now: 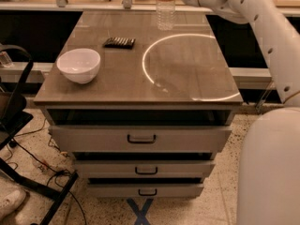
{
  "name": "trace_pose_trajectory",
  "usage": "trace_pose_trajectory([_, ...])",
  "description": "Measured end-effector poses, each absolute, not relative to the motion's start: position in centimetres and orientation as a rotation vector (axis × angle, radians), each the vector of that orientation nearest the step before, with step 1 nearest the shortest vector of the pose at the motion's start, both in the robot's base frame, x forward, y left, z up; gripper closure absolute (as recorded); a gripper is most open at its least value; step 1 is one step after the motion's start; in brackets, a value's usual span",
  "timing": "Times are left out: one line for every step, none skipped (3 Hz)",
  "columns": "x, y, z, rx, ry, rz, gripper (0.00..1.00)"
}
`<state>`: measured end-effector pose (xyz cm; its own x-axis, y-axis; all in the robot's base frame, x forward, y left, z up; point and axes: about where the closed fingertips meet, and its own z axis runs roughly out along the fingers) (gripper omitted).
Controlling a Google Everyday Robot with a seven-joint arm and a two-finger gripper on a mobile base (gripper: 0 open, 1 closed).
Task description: Place water bottle into white bowl
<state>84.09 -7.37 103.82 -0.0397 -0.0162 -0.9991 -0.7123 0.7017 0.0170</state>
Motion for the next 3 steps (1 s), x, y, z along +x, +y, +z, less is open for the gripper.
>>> trace_pose_trajectory([81.5, -6.0, 107.4, -0.632, 1.531, 0.651, 1.00])
trace_pose_trajectory([76.7, -3.3, 110.7, -0.643, 1.538, 0.682, 1.00])
trace_pose_trajectory([72.3, 0.0, 110.2, -0.642, 1.553, 0.738, 1.00])
